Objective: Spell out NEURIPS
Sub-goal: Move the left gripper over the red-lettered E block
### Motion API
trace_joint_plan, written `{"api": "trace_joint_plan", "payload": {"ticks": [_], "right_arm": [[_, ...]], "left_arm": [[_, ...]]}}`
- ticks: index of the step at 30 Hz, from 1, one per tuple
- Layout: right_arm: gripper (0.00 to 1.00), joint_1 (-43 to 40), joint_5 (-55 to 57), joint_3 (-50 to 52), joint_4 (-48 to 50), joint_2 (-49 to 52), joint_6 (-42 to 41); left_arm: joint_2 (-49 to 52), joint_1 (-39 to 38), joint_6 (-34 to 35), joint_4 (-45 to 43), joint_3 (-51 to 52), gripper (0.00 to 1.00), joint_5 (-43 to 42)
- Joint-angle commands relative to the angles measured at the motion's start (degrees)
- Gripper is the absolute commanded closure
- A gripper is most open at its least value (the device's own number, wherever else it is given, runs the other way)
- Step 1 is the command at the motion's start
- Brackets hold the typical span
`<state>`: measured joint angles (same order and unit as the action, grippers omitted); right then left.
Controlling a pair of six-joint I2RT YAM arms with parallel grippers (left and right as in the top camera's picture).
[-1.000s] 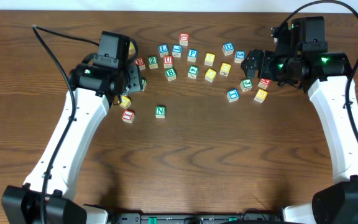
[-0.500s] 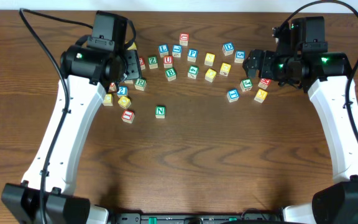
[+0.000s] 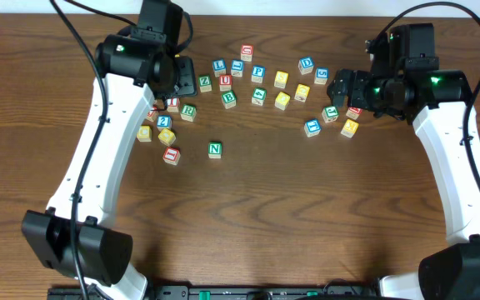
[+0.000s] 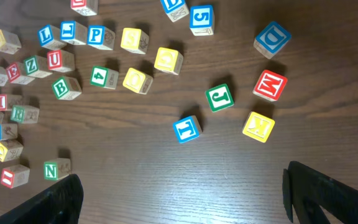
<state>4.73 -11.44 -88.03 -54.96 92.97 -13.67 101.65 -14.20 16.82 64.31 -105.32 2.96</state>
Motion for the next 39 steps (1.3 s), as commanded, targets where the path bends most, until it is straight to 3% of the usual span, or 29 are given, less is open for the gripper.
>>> {"api": "trace_joint_plan", "payload": {"ticks": [1, 12, 31, 39], "right_arm": [[0.01, 0.2, 0.8, -1.0, -0.1, 0.0, -0.4], [0.01, 0.2, 0.8, -1.0, -0.3, 0.0, -0.4], [0.01, 0.2, 0.8, -1.0, -0.3, 0.0, -0.4], [0.01, 0.2, 0.8, -1.0, -0.3, 0.0, -0.4]], "left_arm": [[0.9, 0.0, 0.8, -0.2, -1.5, 0.37, 0.6], [6.7, 0.0, -0.3, -6.0, -1.5, 0.37, 0.6], [25.3, 2.3, 3.4, -27.2, -1.6, 0.38, 4.2], [28.1, 2.3, 3.4, -30.2, -1.5, 0.44, 7.1]]}}
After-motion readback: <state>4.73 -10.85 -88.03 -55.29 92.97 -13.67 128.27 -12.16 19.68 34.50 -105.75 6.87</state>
